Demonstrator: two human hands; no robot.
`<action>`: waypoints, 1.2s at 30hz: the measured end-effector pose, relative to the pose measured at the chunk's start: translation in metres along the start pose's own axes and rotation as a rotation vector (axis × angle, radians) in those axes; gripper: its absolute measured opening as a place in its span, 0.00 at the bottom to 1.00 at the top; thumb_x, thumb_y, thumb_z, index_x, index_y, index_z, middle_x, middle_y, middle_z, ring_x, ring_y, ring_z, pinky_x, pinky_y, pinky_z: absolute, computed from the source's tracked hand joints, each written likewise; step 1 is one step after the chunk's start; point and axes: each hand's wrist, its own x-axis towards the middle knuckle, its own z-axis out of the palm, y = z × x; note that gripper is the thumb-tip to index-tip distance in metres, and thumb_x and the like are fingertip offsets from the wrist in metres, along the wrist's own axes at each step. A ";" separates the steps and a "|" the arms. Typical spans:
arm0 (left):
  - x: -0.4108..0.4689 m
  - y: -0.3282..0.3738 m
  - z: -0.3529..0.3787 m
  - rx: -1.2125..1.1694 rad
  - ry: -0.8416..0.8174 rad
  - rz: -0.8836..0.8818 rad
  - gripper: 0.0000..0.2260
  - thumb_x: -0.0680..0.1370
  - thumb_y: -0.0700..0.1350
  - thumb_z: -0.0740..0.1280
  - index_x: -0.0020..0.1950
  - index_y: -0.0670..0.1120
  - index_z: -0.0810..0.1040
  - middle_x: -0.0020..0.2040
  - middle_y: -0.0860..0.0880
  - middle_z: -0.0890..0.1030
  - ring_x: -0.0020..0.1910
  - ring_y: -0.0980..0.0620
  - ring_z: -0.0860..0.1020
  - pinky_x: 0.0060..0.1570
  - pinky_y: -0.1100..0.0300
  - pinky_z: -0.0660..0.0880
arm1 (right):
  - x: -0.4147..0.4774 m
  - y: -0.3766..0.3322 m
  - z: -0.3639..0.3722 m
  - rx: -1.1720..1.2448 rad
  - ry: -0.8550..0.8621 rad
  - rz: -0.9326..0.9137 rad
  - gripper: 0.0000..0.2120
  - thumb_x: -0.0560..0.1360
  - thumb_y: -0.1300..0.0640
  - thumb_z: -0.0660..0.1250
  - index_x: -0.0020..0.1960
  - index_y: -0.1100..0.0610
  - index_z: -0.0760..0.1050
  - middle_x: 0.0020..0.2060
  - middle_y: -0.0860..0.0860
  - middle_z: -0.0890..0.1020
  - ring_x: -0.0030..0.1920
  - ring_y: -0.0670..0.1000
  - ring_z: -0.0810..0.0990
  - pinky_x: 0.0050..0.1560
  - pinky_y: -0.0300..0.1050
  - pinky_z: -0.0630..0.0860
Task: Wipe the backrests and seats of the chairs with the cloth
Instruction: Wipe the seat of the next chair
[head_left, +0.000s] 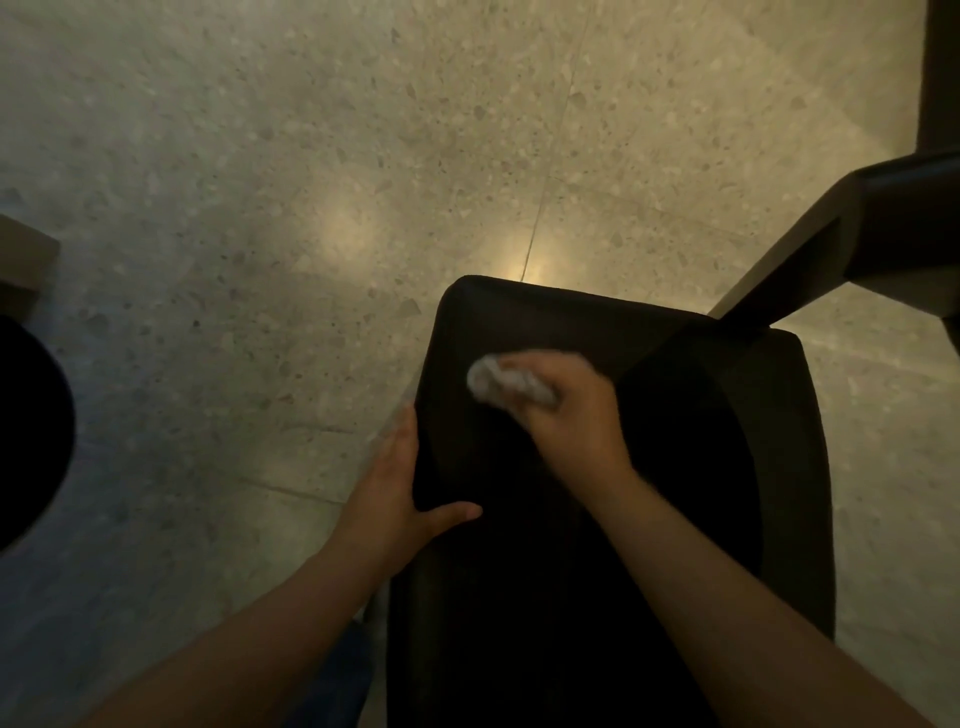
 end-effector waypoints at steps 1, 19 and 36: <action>-0.002 -0.002 -0.001 -0.019 -0.006 0.001 0.54 0.66 0.59 0.77 0.79 0.58 0.42 0.78 0.58 0.54 0.74 0.61 0.57 0.72 0.57 0.61 | 0.018 -0.007 -0.005 0.055 0.071 0.004 0.11 0.75 0.60 0.70 0.54 0.46 0.81 0.46 0.37 0.81 0.51 0.35 0.78 0.50 0.28 0.74; -0.025 -0.048 -0.044 0.052 -0.045 -0.236 0.38 0.66 0.67 0.67 0.72 0.51 0.68 0.69 0.51 0.71 0.62 0.56 0.72 0.62 0.57 0.73 | 0.027 -0.034 0.029 -0.103 -0.143 -0.082 0.17 0.74 0.66 0.68 0.57 0.49 0.80 0.50 0.39 0.80 0.50 0.32 0.75 0.51 0.24 0.70; -0.039 -0.054 -0.057 0.136 -0.030 -0.153 0.29 0.75 0.58 0.69 0.72 0.48 0.69 0.68 0.49 0.72 0.63 0.53 0.74 0.61 0.56 0.73 | -0.034 -0.026 0.014 -0.019 -0.075 -0.025 0.19 0.74 0.65 0.69 0.54 0.42 0.78 0.44 0.27 0.79 0.51 0.30 0.77 0.49 0.23 0.70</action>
